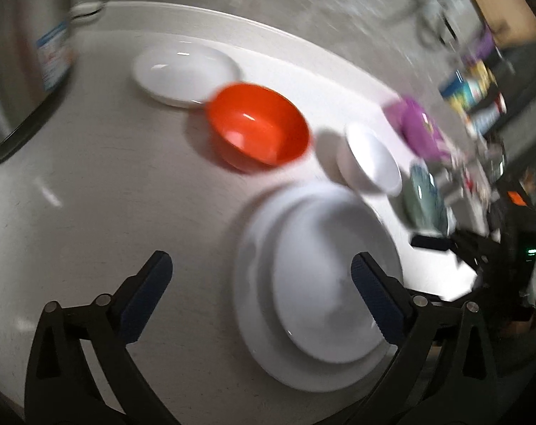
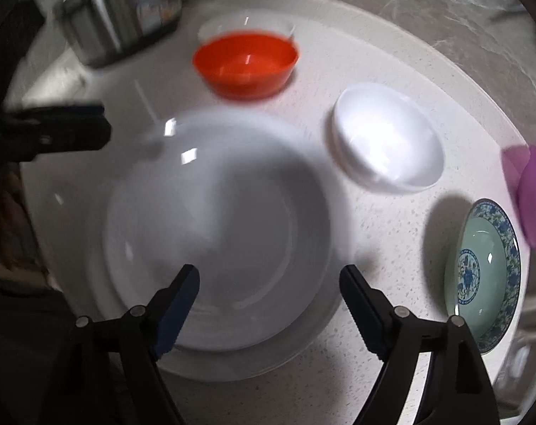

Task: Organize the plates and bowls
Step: 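Move the left tool to a white plate by the steel pot while the right tool reaches it, then close the left gripper on the white plate rim while the right gripper closes on it, then lift the white plate with both grippers and carry it over the plate stack, then lower the white plate onto the plate stack with both grippers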

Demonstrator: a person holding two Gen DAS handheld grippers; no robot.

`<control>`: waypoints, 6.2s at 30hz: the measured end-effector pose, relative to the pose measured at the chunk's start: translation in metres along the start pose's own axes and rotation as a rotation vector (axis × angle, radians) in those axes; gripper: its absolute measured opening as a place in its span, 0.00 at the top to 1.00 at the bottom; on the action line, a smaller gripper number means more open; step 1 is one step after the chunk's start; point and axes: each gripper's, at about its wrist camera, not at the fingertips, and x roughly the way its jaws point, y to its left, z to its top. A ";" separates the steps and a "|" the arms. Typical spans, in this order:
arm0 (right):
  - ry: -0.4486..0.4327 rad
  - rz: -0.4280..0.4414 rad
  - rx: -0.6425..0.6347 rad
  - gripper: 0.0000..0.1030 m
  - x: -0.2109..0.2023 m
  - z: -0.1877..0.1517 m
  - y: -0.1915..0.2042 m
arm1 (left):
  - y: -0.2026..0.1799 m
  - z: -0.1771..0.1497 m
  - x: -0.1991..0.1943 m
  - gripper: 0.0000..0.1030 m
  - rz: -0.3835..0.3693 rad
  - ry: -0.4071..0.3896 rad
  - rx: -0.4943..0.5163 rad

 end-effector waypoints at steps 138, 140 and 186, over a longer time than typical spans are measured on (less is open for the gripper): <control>-0.102 0.433 0.403 0.90 -0.041 0.117 -0.076 | -0.043 0.075 -0.014 0.89 0.032 0.046 0.073; -0.100 0.433 0.408 0.90 -0.042 0.108 -0.075 | -0.049 0.065 -0.016 0.89 0.031 0.053 0.083; 0.060 0.269 0.398 0.90 0.032 -0.009 -0.051 | -0.062 -0.038 0.090 0.87 0.099 0.297 0.215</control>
